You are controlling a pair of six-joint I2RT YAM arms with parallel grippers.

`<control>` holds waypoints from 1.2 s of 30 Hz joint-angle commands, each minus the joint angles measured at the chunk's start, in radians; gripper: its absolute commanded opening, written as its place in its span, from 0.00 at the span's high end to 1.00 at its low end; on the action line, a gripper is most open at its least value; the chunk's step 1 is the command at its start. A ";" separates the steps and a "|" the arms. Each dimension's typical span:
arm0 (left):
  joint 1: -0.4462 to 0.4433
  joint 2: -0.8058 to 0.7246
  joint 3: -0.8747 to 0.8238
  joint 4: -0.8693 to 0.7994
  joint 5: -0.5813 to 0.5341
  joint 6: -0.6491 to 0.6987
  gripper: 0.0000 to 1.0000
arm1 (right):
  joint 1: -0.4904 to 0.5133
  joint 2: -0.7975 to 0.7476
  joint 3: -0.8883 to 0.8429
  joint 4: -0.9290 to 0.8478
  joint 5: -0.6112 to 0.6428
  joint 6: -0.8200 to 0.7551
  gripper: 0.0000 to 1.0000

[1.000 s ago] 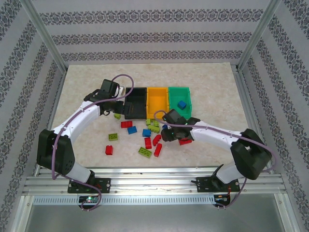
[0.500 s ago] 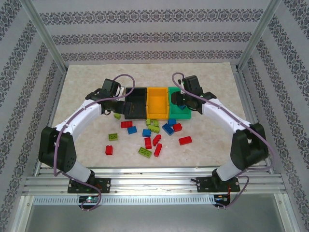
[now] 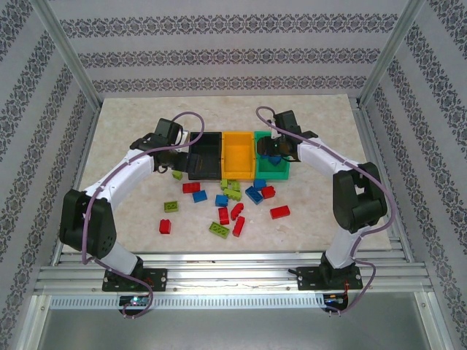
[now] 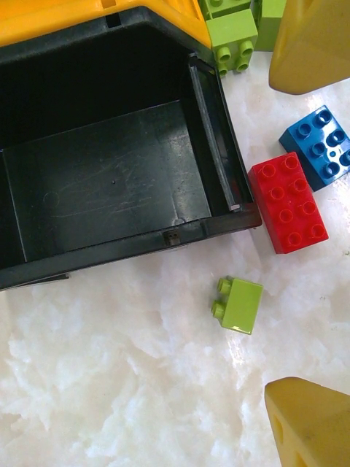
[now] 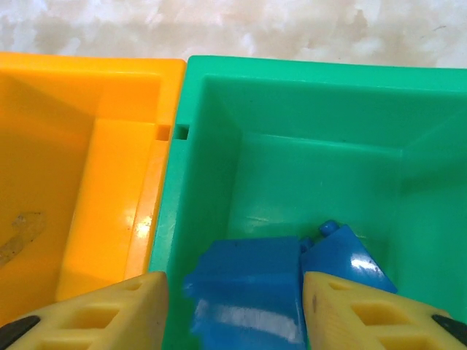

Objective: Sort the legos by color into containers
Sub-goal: Place the lego in the container, then pick up the lego from the center of the table.

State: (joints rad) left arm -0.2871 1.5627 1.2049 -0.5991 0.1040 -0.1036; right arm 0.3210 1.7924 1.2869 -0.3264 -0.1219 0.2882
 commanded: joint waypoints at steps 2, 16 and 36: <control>-0.009 0.023 0.032 -0.042 0.005 0.020 0.00 | 0.011 -0.075 -0.027 0.009 -0.006 -0.015 0.48; -0.009 0.024 0.040 -0.060 0.004 0.021 0.00 | 0.269 -0.382 -0.416 0.029 0.054 -0.025 0.46; -0.011 0.028 0.042 -0.057 0.000 0.025 0.00 | 0.315 -0.269 -0.450 0.076 0.082 -0.015 0.47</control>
State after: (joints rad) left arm -0.2871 1.5925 1.2179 -0.6220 0.1104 -0.0967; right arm 0.6247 1.5089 0.8028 -0.2398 -0.0784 0.2913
